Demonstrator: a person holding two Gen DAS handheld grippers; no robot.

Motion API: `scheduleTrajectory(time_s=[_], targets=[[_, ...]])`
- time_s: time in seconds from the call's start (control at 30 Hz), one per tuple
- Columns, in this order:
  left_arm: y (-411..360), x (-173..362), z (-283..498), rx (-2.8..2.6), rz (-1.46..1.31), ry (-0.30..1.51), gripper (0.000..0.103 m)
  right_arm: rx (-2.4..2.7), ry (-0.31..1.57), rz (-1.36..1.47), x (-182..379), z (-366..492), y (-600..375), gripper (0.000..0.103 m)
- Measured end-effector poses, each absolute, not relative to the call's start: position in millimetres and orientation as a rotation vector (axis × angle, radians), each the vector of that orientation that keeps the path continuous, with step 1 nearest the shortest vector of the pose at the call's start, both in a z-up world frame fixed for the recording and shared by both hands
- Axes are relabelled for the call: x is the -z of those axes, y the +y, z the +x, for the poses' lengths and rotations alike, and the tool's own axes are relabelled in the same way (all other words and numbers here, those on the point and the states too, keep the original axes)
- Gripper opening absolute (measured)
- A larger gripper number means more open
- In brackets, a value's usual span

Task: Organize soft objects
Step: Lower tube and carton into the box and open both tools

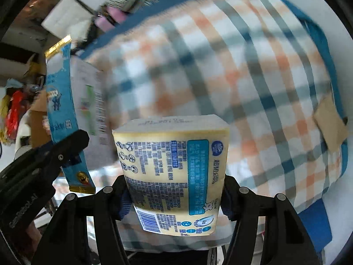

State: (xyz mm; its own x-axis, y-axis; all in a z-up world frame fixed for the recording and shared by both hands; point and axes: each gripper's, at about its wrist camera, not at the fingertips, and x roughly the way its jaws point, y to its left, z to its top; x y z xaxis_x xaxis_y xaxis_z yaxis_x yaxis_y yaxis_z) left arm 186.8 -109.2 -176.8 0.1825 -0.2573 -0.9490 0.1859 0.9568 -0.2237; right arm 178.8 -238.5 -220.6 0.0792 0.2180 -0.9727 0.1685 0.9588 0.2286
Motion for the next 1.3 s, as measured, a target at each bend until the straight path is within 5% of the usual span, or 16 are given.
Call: scheduleTrajectory(time_s=[0.6, 1.3], targets=[[118, 172, 199, 0.012, -0.152, 1.298, 0.020, -0.385, 1.409, 0.119, 165, 207, -13, 0.065], [155, 290, 219, 0.089, -0.142, 1.541, 0.022, -0.313, 1.564, 0.094, 274, 236, 47, 0.066]])
